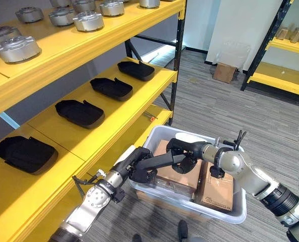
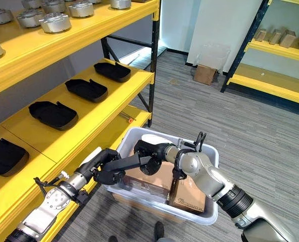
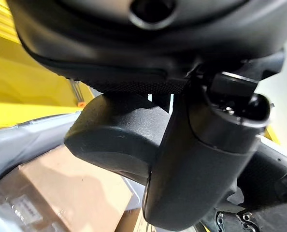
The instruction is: Move parts from the plastic box to the shelf.
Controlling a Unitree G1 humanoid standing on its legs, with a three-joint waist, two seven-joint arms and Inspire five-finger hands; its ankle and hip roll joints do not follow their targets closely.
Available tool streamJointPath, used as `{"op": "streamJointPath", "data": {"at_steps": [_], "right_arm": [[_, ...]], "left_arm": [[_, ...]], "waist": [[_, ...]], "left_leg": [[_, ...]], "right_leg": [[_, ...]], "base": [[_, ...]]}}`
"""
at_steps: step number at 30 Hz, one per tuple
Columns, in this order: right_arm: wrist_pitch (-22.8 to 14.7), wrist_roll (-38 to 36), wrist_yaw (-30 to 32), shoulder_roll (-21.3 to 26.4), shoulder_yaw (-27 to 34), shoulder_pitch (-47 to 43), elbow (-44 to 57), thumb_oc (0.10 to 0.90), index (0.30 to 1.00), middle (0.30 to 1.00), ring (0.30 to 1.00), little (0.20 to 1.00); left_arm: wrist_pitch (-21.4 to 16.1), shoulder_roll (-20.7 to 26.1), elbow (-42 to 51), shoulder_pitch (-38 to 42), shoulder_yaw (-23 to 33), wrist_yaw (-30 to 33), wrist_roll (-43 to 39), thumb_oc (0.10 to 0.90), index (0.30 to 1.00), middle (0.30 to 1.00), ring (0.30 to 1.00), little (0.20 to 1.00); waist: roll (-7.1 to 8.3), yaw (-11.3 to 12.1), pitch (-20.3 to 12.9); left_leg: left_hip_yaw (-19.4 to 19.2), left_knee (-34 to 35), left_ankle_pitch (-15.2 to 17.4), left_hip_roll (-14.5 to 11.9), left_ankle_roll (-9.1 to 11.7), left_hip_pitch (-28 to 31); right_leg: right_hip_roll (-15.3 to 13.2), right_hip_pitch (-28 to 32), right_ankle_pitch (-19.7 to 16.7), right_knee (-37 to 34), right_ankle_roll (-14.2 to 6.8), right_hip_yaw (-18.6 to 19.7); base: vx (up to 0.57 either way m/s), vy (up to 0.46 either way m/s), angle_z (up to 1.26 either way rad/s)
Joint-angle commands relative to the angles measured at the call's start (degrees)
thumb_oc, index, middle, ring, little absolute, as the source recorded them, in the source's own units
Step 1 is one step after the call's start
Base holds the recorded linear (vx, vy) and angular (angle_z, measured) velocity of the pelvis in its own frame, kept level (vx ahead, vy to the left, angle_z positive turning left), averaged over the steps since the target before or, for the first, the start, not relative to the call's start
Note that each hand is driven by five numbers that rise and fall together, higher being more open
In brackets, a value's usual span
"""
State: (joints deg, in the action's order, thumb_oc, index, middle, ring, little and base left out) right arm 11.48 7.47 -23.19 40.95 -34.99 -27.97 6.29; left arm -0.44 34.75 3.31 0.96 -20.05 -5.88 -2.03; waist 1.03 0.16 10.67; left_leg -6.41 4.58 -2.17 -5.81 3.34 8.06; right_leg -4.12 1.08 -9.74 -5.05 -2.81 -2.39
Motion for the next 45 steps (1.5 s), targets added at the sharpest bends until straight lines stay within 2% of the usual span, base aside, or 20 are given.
{"op": "streamJointPath", "data": {"at_steps": [1, 3, 6, 7, 10, 12, 15, 19, 22, 24, 26, 28, 31, 33, 34, 35, 37, 39, 41, 45], "right_arm": [[-2.99, -11.49, 4.98, -9.49, 4.23, -7.78, 8.91, 0.900, 1.000, 1.000, 1.000, 1.000], [-2.66, -12.78, 5.11, -9.76, 4.19, -7.72, 8.91, 0.900, 1.000, 1.000, 1.000, 1.000], [-0.68, -20.00, 5.01, -11.00, 4.37, -7.54, 9.03, 0.900, 1.000, 1.000, 1.000, 1.000], [1.06, -22.52, 4.67, -10.90, 5.45, -6.75, 10.52, 0.900, 1.000, 1.000, 1.000, 1.000], [2.83, -24.48, 1.97, -9.32, 7.42, -5.95, 12.15, 0.900, 1.000, 1.000, 1.000, 1.000], [3.99, -26.53, -0.02, -6.64, 10.17, -3.92, 14.26, 0.900, 1.000, 1.000, 1.000, 1.000], [2.57, -30.07, -0.87, -3.27, 14.34, -0.78, 15.74, 0.900, 1.000, 1.000, 1.000, 1.000], [-2.79, -37.39, 1.43, 0.12, 21.93, 5.90, 16.19, 0.900, 1.000, 1.000, 1.000, 1.000], [-9.72, -43.52, 4.65, -0.47, 28.92, 11.70, 15.46, 0.900, 1.000, 1.000, 1.000, 1.000], [-13.45, -49.58, 5.19, -3.21, 34.34, 16.56, 16.12, 0.900, 1.000, 1.000, 1.000, 1.000], [-16.01, -50.77, 5.33, -6.48, 38.37, 20.01, 17.00, 0.900, 1.000, 1.000, 1.000, 1.000], [-16.89, -52.57, 4.16, -9.05, 41.05, 22.27, 18.16, 0.900, 1.000, 1.000, 1.000, 1.000], [-19.32, -54.62, 4.23, -11.04, 41.99, 23.27, 18.85, 0.900, 1.000, 1.000, 1.000, 1.000], [-21.53, -57.12, 7.19, -12.91, 42.08, 23.22, 19.48, 0.900, 1.000, 1.000, 1.000, 1.000], [-21.76, -55.01, 16.76, -15.04, 42.78, 23.46, 18.87, 0.900, 1.000, 1.000, 1.000, 1.000], [-21.34, -54.48, 19.16, -15.57, 42.96, 23.65, 18.52, 0.900, 1.000, 1.000, 1.000, 1.000], [-20.64, -48.71, 26.75, -16.70, 43.61, 25.05, 16.76, 0.900, 1.000, 1.000, 1.000, 1.000], [-20.33, -42.63, 30.80, -16.38, 43.54, 26.91, 14.71, 0.900, 1.000, 1.000, 1.000, 1.000], [-19.65, -39.58, 32.98, -15.99, 42.24, 29.53, 12.67, 0.900, 1.000, 1.000, 1.000, 1.000], [-18.75, -36.86, 34.76, -15.67, 40.05, 30.69, 11.19, 0.900, 1.000, 1.000, 1.000, 1.000]], "left_arm": [[-3.00, -5.57, 7.37, 7.46, -4.21, -0.39, -9.49, 0.400, 0.300, 0.300, 0.300, 0.300], [-2.54, -5.76, 7.37, 7.37, -4.31, -0.30, -9.67, 0.400, 0.300, 0.300, 0.300, 0.300], [-2.47, -6.33, 6.65, 6.81, -4.88, 0.56, -8.26, 0.400, 0.300, 0.300, 0.300, 0.300], [-4.08, -6.37, 4.25, 6.19, -4.36, 0.61, -8.19, 0.400, 0.300, 0.300, 0.300, 0.300], [-6.27, -6.29, -0.80, 7.07, -2.63, 0.15, -8.62, 0.400, 0.300, 0.300, 0.300, 0.300], [-7.56, -6.31, -4.09, 7.54, -1.15, 0.28, -8.34, 0.400, 0.300, 0.300, 0.300, 0.300], [-8.27, -6.18, -5.26, 7.08, 0.43, 0.53, -7.39, 0.400, 0.300, 0.300, 0.300, 0.300], [-10.34, -5.91, -6.36, 4.99, 2.52, -0.04, -7.13, 0.400, 0.300, 0.300, 0.300, 0.300], [-12.96, -5.96, -7.33, 2.79, 4.00, 0.37, -6.44, 0.400, 0.300, 0.300, 0.300, 0.300], [-14.18, -6.26, -7.66, 1.43, 4.92, 1.05, -5.67, 0.400, 0.300, 0.300, 0.300, 0.300], [-14.79, -6.74, -7.87, 0.68, 5.71, 1.73, -4.87, 0.400, 0.300, 0.300, 0.300, 0.300], [-14.58, -7.00, -7.26, 0.16, 6.53, 2.38, -4.27, 0.400, 0.300, 0.300, 0.300, 0.300], [-15.03, -6.90, -7.04, -0.22, 6.72, 3.52, -3.85, 0.400, 0.300, 0.300, 0.300, 0.300], [-15.67, -6.87, -6.59, -0.19, 6.82, 4.57, -2.95, 0.400, 0.300, 0.300, 0.300, 0.300], [-16.34, -6.57, -4.50, 0.32, 7.08, 6.23, -1.37, 0.400, 0.300, 0.300, 0.300, 0.300], [-16.59, -6.51, -3.73, 0.41, 7.32, 6.72, -0.94, 0.400, 0.300, 0.300, 0.300, 0.300], [-16.29, -6.34, -0.66, 0.72, 8.54, 7.83, -1.10, 0.400, 0.300, 0.300, 0.300, 0.300], [-15.25, -6.08, 2.86, 0.78, 10.03, 9.46, -0.28, 0.400, 0.300, 0.300, 0.300, 0.300], [-13.86, -5.24, 7.36, 0.71, 12.42, 12.40, 2.60, 0.400, 0.300, 0.300, 0.300, 0.300], [-14.00, -3.95, 10.81, 0.71, 15.24, 14.35, 5.31, 0.400, 0.300, 0.300, 0.300, 0.300]], "waist": [[1.07, 0.03, -2.83], [1.07, 0.05, -2.82], [1.20, 0.16, -2.86], [1.25, -0.09, -3.00], [1.14, -0.97, -3.44], [1.24, -1.97, -3.81], [1.48, -2.93, -3.84], [1.72, -4.05, -3.72], [1.77, -4.82, -3.66], [1.69, -5.47, -3.63], [1.46, -6.28, -3.45], [1.22, -6.97, -3.33], [0.99, -7.38, -3.36], [0.71, -7.39, -3.53], [0.38, -7.29, -3.61], [0.30, -7.29, -3.65], [0.05, -7.26, -3.73], [-0.17, -7.34, -3.75], [-0.44, -7.29, -3.82], [-0.60, -6.64, -3.87]], "left_leg": [[1.57, 0.42, 2.50, -0.19, -0.85, 0.36], [1.59, 0.42, 2.50, -0.19, -0.85, 0.38], [1.56, 0.42, 2.44, -0.16, -0.80, 0.39], [1.41, 0.42, 2.40, -0.21, -0.76, 0.41], [0.87, 0.42, 2.33, -0.32, -0.65, 0.60], [0.23, 0.42, 2.35, -0.54, -0.58, 0.76], [-0.26, 0.42, 2.42, -0.71, -0.55, 0.97], [-0.54, 0.42, 3.00, -0.82, -0.56, 1.49], [-0.93, 0.42, 2.66, -0.90, -0.67, 1.18], [-1.18, 0.42, 2.83, -0.99, -0.70, 1.17], [-1.35, 0.42, 3.49, -1.07, -0.78, 1.51], [-1.71, 0.42, 3.56, -1.18, -0.85, 1.49], [-1.99, 0.42, 3.59, -1.24, -0.89, 1.40], [-2.08, 0.42, 3.55, -1.28, -0.80, 1.28], [-1.82, 0.42, 3.45, -1.30, -0.74, 1.13], [-1.73, 0.42, 3.41, -1.28, -0.76, 1.07], [-1.30, 0.42, 3.30, -1.25, -0.76, 0.80], [-1.09, 0.42, 3.21, -1.21, -0.78, 0.57], [-0.75, 0.42, 3.02, -1.09, -0.73, 0.23], [0.06, 0.42, 2.77, -0.69, -0.77, -0.37]], "right_leg": [[-3.37, 5.02, 5.21, 0.05, -3.78, 0.45], [-3.37, 5.04, 5.21, 0.05, -3.77, 0.42], [-3.41, 5.09, 5.15, 0.05, -3.73, 0.13], [-3.38, 5.07, 5.11, 0.05, -3.66, 0.17], [-3.37, 5.06, 5.02, 0.05, -3.69, 0.57], [-3.38, 4.98, 4.93, 0.05, -3.75, 0.97], [-3.34, 5.01, 4.85, 0.05, -3.80, 1.43], [-3.30, 5.42, 5.18, 0.05, -3.94, 1.79], [-3.22, 4.94, 4.66, 0.05, -3.95, 2.31], [-3.20, 4.84, 4.64, 0.05, -4.11, 2.54], [-3.22, 5.04, 5.07, 0.05, -4.36, 2.68], [-3.27, 4.87, 5.07, 0.05, -4.47, 2.93], [-3.27, 4.66, 5.08, 0.05, -4.54, 3.17], [-3.26, 4.53, 5.07, 0.05, -4.58, 3.23], [-3.31, 4.49, 5.08, 0.05, -4.61, 3.11], [-3.30, 4.46, 5.08, 0.05, -4.60, 3.11], [-3.36, 4.32, 5.12, 0.05, -4.61, 2.92], [-3.46, 4.24, 5.26, 0.05, -4.62, 2.82], [-3.54, 4.14, 5.37, 0.05, -4.65, 2.63], [-3.75, 4.18, 5.46, 0.05, -4.73, 2.05]], "base": [[0.00, 0.000, 0.00], [0.00, 0.000, 0.00], [0.00, 0.000, 0.00], [0.03, 0.034, 0.01], [0.05, 0.042, 0.01], [0.02, 0.011, -0.01], [0.01, 0.005, -0.07], [0.00, -0.001, -0.01], [-0.01, -0.004, -0.03], [0.01, -0.001, -0.07], [0.01, 0.001, -0.11], [-0.04, 0.002, -0.09], [-0.03, 0.005, -0.10], [-0.02, 0.012, -0.10], [-0.01, 0.013, -0.06], [0.00, 0.000, 0.00], [0.00, 0.000, 0.00], [0.00, 0.000, 0.00], [-0.01, 0.060, 0.02], [0.00, 0.081, 0.00]]}}
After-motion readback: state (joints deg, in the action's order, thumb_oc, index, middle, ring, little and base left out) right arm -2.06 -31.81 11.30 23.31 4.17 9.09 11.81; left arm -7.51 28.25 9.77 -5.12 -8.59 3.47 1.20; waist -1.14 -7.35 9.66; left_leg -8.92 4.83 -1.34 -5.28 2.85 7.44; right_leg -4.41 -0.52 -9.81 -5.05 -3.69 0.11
